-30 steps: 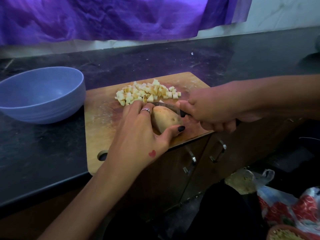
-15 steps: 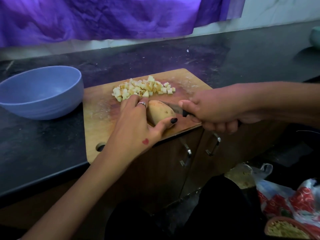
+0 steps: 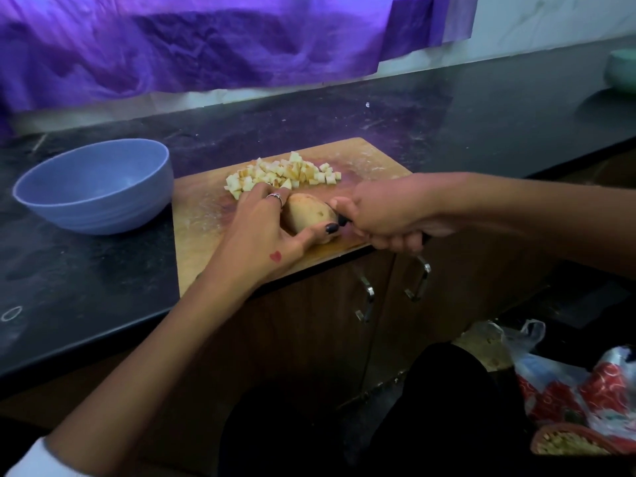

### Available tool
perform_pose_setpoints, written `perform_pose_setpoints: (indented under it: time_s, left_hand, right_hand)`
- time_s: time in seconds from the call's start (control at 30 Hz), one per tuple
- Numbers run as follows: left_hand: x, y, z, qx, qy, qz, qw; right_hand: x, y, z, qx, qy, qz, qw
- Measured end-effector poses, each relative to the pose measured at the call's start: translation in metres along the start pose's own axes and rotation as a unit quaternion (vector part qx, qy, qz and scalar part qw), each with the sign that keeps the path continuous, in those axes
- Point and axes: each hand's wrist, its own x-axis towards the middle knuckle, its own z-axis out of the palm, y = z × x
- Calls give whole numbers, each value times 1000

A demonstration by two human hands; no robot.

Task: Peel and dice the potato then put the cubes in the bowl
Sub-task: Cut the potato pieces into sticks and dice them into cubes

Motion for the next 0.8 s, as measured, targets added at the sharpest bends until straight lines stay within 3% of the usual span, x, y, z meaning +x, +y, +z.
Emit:
perform_pose_setpoints:
  time_s: [0.23, 0.33, 0.4, 0.5, 0.8]
  left_hand:
    - [-2, 1, 1, 4, 2, 14, 1000]
    - [-1, 0, 1, 18, 3, 11, 1000]
    - [-1, 1, 3, 16, 4, -3, 1000]
    - [-1, 1, 4, 15, 6, -13, 1000]
    - [-5, 1, -2, -20, -3, -31, 999]
  right_hand:
    - [-15, 15, 5, -36, 18, 4, 999]
    - [2, 2, 14, -89, 81, -17, 993]
    - [4, 4, 18, -56, 106, -14, 993]
    - [-12, 23, 19, -90, 85, 20, 992]
    - [4, 27, 17, -134, 147, -30, 980]
